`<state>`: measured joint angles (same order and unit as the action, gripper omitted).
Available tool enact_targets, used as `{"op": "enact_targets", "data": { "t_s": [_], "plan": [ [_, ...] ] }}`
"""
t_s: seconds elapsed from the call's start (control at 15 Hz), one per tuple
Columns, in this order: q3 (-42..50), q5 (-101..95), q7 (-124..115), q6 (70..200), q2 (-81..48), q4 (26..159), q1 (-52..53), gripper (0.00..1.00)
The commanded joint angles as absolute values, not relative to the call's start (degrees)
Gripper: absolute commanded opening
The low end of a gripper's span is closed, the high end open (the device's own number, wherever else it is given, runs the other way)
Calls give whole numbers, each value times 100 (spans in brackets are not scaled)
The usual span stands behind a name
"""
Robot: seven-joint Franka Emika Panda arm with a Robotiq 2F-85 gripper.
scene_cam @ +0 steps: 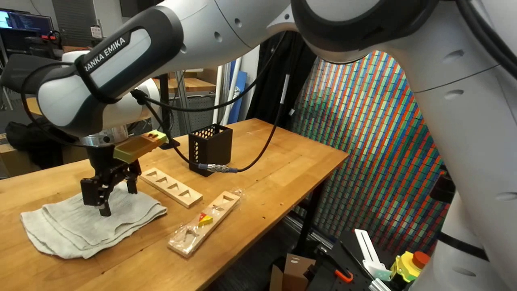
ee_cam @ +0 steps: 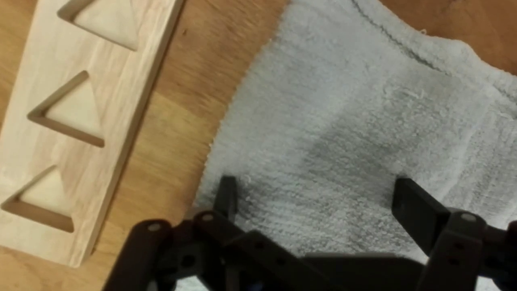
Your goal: Put the white towel in the black box
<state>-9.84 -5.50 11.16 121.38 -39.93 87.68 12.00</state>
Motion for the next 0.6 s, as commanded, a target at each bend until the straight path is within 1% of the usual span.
{"op": "enact_targets", "data": {
  "t_s": [0.0,0.13,0.2,0.27,0.53],
  "plan": [
    [-910,-612,1105,12152,-4329,8308,1252,100],
    [-899,-609,1130,12129,-4411,8186,1241,100],
    [-881,-621,1134,12112,-4442,8137,1238,75],
    [-865,-622,1097,12088,-4416,8131,1244,73],
    [-823,-607,1067,11993,-4152,8245,1204,42]
  ]
}}
